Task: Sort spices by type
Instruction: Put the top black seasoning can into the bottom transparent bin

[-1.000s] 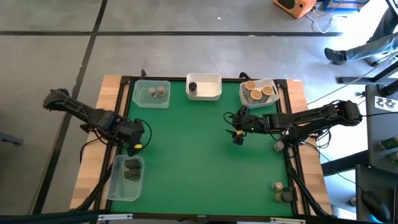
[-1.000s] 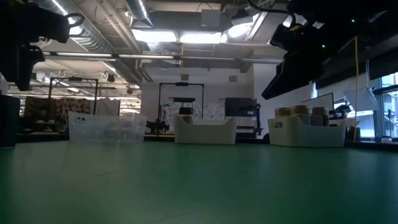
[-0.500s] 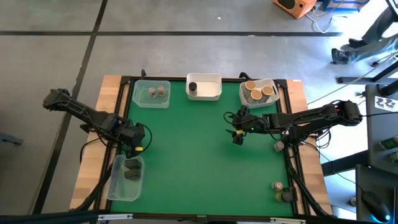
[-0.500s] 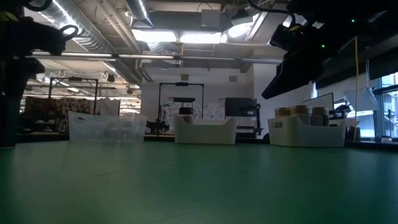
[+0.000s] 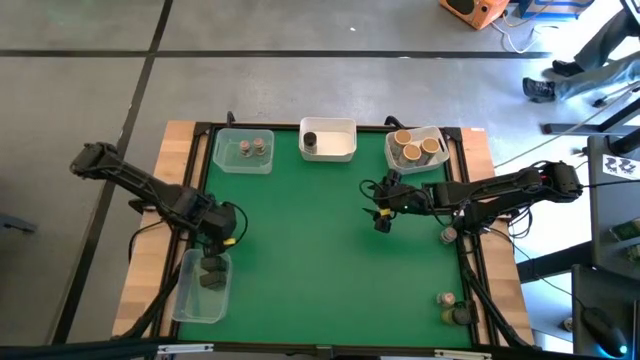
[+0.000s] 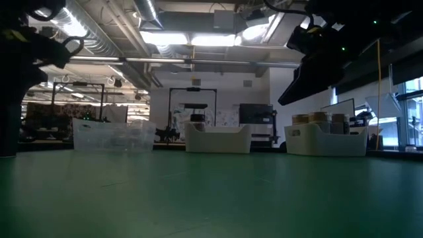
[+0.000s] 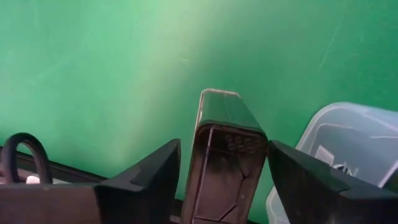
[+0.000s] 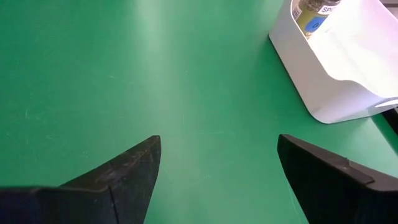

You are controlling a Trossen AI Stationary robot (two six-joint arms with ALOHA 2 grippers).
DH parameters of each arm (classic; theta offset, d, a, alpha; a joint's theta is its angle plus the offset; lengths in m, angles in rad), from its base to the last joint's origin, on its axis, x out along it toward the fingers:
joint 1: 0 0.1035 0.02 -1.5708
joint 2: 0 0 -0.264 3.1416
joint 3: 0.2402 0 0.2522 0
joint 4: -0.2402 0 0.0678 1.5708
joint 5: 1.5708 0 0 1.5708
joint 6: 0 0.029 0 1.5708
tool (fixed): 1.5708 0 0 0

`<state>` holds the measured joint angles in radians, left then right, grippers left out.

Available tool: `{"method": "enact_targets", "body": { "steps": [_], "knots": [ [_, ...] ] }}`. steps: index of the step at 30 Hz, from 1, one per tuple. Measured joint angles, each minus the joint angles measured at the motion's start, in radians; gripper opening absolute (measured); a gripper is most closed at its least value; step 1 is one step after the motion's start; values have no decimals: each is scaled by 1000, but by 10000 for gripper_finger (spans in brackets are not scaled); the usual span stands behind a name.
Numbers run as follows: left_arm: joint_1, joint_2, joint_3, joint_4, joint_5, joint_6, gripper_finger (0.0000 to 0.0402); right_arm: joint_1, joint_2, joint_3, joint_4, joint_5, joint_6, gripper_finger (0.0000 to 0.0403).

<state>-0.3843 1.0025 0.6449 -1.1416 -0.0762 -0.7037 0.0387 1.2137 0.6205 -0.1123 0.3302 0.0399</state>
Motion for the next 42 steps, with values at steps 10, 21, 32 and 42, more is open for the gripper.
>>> {"method": "enact_targets", "body": {
  "steps": [10,21,32,42],
  "knots": [
    [0,60,2,2,19,43,112,0,0,0,0,1,0,321],
    [0,61,176,-143,2,27,120,0,0,0,0,1,0,321],
    [-81,61,477,-180,2,-42,123,0,0,0,0,1,3,321],
    [-342,131,563,-94,24,-280,117,0,0,0,-1,-9,65,321]
  ]
}}
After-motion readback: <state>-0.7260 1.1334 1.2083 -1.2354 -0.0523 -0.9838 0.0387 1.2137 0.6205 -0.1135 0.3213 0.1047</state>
